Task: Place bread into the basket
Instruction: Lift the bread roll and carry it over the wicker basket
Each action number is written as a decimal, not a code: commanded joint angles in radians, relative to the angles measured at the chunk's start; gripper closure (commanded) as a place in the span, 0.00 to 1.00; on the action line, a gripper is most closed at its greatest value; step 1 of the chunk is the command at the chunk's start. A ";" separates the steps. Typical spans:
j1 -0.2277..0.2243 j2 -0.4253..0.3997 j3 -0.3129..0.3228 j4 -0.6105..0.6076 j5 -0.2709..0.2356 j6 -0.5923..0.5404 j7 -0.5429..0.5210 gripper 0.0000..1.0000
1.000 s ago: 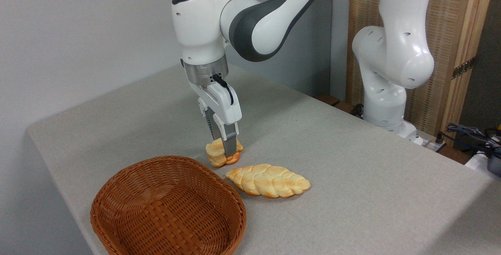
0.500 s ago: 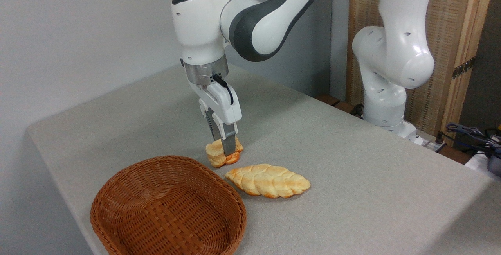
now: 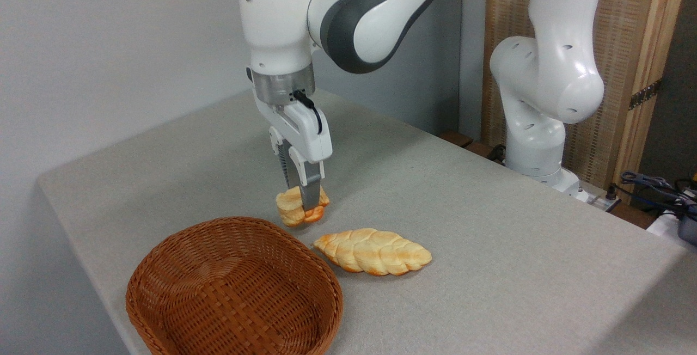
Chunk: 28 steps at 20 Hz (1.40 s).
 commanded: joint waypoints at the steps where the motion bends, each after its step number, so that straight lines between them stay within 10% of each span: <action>1: -0.002 -0.014 0.037 0.052 -0.005 -0.041 -0.016 0.52; 15: -0.002 0.028 0.092 0.177 -0.037 -0.023 -0.005 0.52; 28: -0.002 0.179 0.097 0.177 -0.074 0.309 -0.005 0.45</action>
